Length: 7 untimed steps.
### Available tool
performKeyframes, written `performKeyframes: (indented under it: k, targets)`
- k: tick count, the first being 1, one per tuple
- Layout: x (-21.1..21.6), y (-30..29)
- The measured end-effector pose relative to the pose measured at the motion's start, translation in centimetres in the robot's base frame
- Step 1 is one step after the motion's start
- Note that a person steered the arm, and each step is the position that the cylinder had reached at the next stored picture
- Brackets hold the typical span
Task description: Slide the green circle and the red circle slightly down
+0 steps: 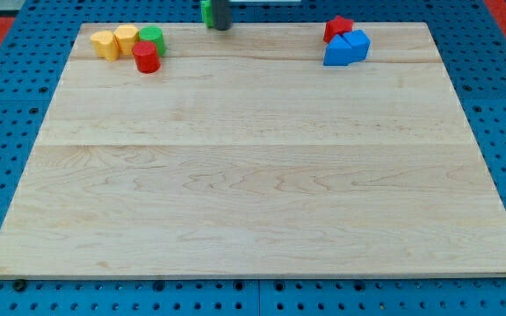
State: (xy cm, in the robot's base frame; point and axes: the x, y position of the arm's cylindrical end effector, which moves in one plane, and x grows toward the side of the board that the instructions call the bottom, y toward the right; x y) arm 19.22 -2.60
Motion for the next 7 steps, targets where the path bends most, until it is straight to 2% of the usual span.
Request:
performKeyframes:
  k: [1, 2, 3, 4, 5, 7]
  targets:
    - [1.9, 1.4]
    - [0.0, -4.3]
    - [0.0, -6.9]
    - [0.3, -12.6]
    - [0.3, -14.7]
    - [4.8, -11.7]
